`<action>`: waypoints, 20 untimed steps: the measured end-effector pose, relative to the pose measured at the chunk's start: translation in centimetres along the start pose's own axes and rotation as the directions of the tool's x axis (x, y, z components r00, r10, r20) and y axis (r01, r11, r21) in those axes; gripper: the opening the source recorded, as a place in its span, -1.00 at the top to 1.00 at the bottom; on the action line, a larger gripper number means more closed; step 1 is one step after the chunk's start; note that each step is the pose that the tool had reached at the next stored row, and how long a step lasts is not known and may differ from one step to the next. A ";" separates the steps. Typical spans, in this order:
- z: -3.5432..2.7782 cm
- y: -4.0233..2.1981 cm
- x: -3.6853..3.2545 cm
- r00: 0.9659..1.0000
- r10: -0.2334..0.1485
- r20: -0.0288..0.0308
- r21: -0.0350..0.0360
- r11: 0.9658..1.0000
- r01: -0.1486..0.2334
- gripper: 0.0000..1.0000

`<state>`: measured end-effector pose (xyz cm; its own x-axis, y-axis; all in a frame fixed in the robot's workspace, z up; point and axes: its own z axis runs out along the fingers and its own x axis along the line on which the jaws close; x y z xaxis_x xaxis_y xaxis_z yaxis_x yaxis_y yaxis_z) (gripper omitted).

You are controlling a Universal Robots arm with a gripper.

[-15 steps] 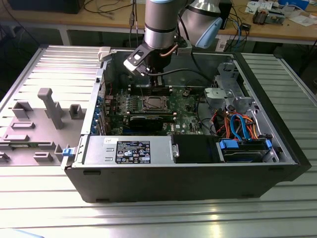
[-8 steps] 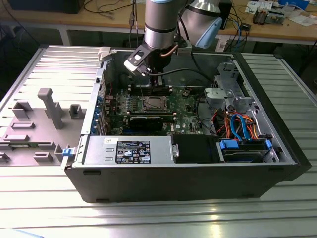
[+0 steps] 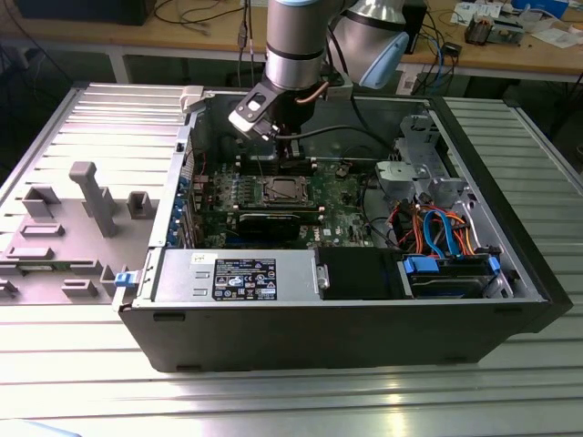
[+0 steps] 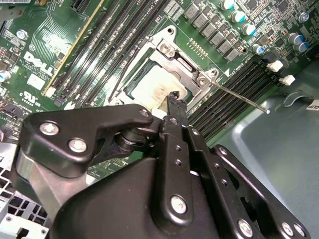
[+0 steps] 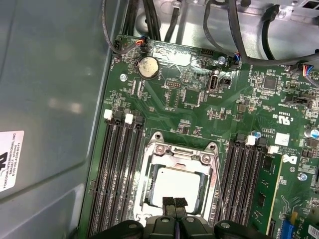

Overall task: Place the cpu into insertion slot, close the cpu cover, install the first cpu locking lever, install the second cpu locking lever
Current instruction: 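Install the first cpu locking lever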

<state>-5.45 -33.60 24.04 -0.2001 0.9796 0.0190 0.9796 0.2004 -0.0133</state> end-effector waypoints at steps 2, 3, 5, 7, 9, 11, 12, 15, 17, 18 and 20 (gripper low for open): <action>0.00 0.00 0.00 1.000 -0.006 0.000 0.000 1.000 0.006 0.79; 0.00 0.00 0.00 1.000 -0.008 0.000 0.000 1.000 0.008 0.79; 0.00 0.00 0.00 1.000 -0.014 0.000 0.000 1.000 0.014 0.79; 0.00 0.00 0.00 1.000 -0.019 0.000 0.000 1.000 0.019 0.79; 0.00 0.00 0.00 1.000 -0.024 0.001 0.001 1.000 0.024 0.79; 0.00 0.00 0.00 1.000 -0.030 0.001 0.001 1.000 0.030 0.79; 0.00 0.00 0.00 0.999 -0.032 0.001 0.001 0.999 0.032 0.79; 0.00 0.00 0.00 0.999 -0.039 0.001 0.001 0.999 0.039 0.79; 0.00 0.00 0.00 0.999 -0.046 0.001 0.001 0.999 0.046 0.79; 0.00 0.00 0.00 0.999 -0.049 0.001 0.001 0.999 0.049 0.79; 0.00 0.00 0.00 0.998 -0.056 0.001 0.001 0.998 0.056 0.79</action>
<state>-5.45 -33.60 24.04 -0.2543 0.9669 0.0188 0.9670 0.2546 -0.0133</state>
